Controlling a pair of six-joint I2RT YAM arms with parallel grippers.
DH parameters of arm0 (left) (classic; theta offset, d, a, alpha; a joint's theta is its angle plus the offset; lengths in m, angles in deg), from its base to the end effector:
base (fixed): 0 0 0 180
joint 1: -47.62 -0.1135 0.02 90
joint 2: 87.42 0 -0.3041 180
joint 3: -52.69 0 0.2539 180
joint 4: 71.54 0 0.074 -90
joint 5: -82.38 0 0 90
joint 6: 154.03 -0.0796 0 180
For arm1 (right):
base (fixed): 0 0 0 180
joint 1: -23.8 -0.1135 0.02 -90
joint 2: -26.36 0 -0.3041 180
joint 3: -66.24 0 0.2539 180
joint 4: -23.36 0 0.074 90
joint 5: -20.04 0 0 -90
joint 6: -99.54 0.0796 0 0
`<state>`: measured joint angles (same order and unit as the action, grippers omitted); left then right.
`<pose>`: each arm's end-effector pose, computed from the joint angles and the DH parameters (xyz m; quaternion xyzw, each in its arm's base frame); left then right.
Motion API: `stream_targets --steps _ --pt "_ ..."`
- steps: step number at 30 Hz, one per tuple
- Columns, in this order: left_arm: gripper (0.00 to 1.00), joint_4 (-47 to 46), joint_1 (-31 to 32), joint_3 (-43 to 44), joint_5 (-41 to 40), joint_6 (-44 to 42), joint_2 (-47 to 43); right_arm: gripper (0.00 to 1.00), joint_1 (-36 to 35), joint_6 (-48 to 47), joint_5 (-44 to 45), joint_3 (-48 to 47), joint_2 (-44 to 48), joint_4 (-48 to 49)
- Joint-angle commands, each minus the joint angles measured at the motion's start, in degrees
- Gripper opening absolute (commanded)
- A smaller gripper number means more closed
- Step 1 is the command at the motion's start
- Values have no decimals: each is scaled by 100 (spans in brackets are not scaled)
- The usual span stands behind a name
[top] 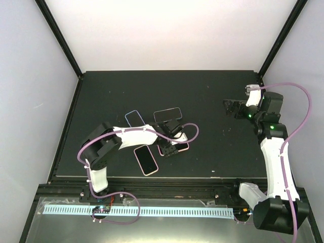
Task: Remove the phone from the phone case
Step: Move the phone to the center of the board.
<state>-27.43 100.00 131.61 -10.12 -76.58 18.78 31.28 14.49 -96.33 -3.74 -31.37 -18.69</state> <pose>0.2344 -0.2985 0.1437 0.5266 0.8343 -0.0348 0.1593 0.2345 0.0049 0.3523 -0.0225 0.8498 0.1865 0.4925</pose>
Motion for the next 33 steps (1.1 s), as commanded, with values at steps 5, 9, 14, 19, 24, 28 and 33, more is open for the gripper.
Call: stream_targets --steps 5,9,14,19,24,28,33 --pt "56 90 -227 169 -142 132 118 100 25 79 -437 66 -118 250" --pt "44 9 -334 312 -280 314 -83 100 24 32 -413 -78 -268 132" --pt "39 -237 -413 424 -493 541 -417 100 16 525 -340 -237 -541 66" --pt "35 -301 -570 874 -572 851 -716 100 11 802 -846 -351 -658 241" --pt "35 -324 -688 1351 -593 1094 -1091 100 -159 851 -1374 -667 -981 231" --pt "35 -413 -703 1567 -490 1237 -1356 100 -479 1125 -1359 -814 -1277 305" --pt "67 340 -712 1775 -105 1017 -1105 100 -603 1159 -1448 -858 -1650 146"
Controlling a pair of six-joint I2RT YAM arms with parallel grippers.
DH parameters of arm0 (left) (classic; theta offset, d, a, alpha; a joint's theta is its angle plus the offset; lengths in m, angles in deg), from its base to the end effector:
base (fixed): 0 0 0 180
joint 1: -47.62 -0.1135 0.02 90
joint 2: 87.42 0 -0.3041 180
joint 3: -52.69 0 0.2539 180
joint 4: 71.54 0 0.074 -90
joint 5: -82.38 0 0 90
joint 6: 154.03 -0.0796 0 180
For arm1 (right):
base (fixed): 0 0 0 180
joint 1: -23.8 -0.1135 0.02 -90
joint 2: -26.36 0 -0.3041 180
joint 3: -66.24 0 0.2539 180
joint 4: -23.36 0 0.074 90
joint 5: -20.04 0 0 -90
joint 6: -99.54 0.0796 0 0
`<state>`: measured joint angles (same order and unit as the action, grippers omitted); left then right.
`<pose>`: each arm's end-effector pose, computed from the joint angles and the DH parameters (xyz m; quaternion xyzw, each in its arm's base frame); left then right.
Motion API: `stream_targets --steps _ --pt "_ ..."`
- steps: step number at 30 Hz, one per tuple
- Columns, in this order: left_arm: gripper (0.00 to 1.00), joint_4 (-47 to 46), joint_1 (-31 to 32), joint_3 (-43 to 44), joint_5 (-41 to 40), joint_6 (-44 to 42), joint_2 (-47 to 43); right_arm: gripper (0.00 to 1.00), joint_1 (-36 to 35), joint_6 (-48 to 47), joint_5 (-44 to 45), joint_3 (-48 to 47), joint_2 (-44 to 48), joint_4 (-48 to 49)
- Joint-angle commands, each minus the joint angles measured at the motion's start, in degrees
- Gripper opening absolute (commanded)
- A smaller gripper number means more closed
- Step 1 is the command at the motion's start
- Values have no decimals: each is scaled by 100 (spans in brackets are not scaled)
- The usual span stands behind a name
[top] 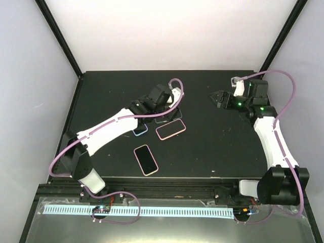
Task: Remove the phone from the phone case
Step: Move the phone to the center of the board, then pick up the phone at the center of the board.
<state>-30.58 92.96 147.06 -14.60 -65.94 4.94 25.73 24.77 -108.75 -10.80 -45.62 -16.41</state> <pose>0.2917 -0.2815 0.3301 0.3369 0.8357 -0.1081 0.4199 0.2922 0.0400 0.3476 -0.0277 0.8492 0.3429 0.4007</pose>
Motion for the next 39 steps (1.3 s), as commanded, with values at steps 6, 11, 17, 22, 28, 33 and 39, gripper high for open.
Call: stream_targets --steps 6,11,17,22,28,33,39 --pt "98 1041 -286 -342 1105 -414 607 100 -51 129 -164 -7 -84 46" --pt "99 1571 -575 -225 1523 -796 1129 100 -44 100 -122 53 -52 35" --pt "99 2159 -756 68 1775 -1006 1766 100 -36 47 -107 52 5 -43" --pt "99 2228 -771 199 1566 -995 2110 100 -37 49 -131 88 0 -33" --pt "99 2280 -759 543 1330 -1080 2573 100 -37 52 -172 119 -1 -8" --pt "99 2348 -757 937 1125 -1244 2939 100 -36 19 -194 101 12 -50" --pt "99 2432 -759 949 990 -1347 2860 100 -42 -43 -270 84 39 -154"
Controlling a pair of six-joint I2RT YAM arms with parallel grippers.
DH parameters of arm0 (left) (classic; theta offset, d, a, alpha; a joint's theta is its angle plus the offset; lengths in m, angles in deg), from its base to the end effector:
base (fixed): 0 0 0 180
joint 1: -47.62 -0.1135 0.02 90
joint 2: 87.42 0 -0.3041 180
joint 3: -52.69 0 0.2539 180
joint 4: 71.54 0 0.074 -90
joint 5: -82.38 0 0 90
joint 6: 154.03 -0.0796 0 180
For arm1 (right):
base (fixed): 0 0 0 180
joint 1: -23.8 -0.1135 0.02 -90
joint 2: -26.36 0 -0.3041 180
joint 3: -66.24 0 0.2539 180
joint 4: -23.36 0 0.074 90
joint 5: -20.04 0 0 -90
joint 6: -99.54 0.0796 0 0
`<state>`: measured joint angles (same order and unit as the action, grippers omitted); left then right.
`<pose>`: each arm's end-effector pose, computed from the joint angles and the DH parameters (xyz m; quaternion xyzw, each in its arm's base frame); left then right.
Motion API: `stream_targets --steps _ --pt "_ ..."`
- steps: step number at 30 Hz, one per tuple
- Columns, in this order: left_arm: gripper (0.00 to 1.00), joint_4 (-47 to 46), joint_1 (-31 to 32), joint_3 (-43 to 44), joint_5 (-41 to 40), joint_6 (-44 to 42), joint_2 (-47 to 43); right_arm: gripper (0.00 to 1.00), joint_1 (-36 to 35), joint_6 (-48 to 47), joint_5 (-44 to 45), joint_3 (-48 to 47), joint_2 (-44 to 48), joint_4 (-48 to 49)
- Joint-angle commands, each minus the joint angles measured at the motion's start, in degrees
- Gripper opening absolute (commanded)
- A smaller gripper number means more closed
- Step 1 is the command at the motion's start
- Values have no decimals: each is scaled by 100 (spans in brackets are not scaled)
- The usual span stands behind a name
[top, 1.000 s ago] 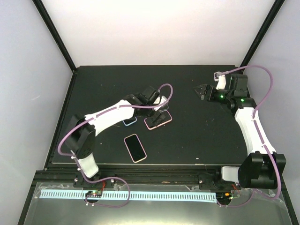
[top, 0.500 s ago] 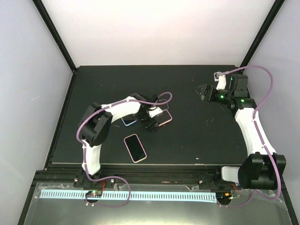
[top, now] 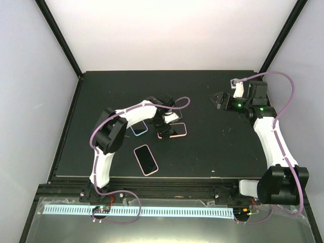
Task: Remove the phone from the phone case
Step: Pick up the phone at the center of the board.
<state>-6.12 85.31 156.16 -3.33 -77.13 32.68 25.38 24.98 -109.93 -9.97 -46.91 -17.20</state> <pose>0.3422 -0.2719 0.1520 0.4299 0.8995 -0.0512 0.0597 0.2943 0.0430 0.3353 -0.0244 0.8563 0.3545 0.3747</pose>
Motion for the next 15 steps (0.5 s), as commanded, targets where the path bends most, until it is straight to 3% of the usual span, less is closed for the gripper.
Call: stream_targets --steps 1,7,15 --pt "99 -15 -5 -29 -153 -262 9 100 -2 -74 -158 5 186 -79" --pt "99 -227 -102 -445 45 -561 -570 100 -2 -100 -231 68 223 -68" --pt "99 -42 -164 63 885 -886 -43 100 -1 -149 -287 16 208 -166"
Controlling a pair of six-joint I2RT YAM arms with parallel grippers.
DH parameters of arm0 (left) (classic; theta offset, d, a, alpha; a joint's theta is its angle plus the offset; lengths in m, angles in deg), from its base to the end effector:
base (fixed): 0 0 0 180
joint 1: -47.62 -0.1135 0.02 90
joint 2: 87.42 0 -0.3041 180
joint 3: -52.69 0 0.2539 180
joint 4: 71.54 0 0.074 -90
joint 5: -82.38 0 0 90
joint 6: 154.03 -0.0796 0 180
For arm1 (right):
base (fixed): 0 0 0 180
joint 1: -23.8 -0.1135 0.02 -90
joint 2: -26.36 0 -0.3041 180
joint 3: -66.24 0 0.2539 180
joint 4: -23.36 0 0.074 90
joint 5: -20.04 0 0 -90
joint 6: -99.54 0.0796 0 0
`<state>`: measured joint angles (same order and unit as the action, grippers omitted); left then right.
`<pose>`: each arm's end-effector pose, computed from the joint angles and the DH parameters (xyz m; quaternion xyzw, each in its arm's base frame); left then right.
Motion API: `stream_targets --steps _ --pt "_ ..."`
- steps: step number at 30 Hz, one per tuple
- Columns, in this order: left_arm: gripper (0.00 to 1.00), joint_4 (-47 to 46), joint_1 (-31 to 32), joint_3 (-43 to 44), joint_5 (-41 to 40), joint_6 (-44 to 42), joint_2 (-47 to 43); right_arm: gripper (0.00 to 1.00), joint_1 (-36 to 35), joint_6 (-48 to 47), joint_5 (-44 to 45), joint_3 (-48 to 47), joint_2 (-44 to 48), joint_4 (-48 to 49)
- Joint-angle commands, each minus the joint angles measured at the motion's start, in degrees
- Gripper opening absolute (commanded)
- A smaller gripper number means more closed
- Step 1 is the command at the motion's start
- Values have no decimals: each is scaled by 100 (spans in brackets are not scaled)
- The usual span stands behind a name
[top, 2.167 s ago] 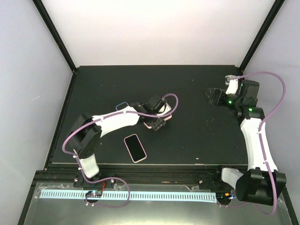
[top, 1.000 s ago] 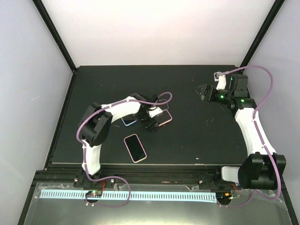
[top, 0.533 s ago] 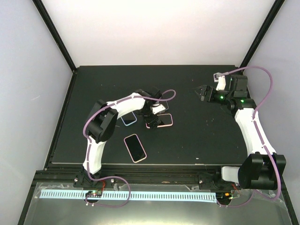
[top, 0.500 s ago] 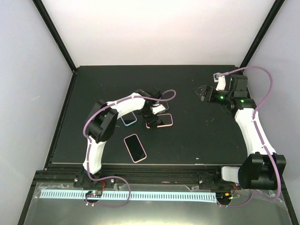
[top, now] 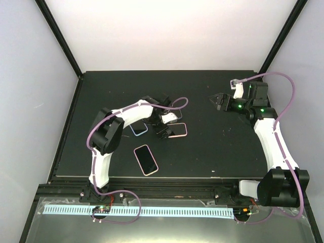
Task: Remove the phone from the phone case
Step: Pick up the phone at the center of the board.
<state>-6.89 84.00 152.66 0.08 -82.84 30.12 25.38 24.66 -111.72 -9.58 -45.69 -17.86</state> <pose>0.3345 -0.2597 0.1550 0.4651 0.8801 -0.0765 0.0567 0.2869 0.0451 0.3384 -0.0344 0.8518 0.3661 0.3731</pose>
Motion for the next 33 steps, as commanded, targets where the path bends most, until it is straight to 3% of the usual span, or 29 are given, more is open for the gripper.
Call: stream_targets --steps 1,10,21,27,33 --pt "99 61 -29 500 573 -347 307 100 0 -134 -112 -37 82 -134" --pt "99 296 14 1019 774 -733 835 100 -6 -191 -184 -55 141 -237" --pt "99 -136 365 -112 591 -688 121 100 -7 -233 -157 33 265 -221" --pt "99 -368 843 -285 -471 -154 18 100 -5 -178 -164 77 224 -130" --pt "93 -179 941 241 -677 388 529 100 -2 -263 -130 60 179 -179"
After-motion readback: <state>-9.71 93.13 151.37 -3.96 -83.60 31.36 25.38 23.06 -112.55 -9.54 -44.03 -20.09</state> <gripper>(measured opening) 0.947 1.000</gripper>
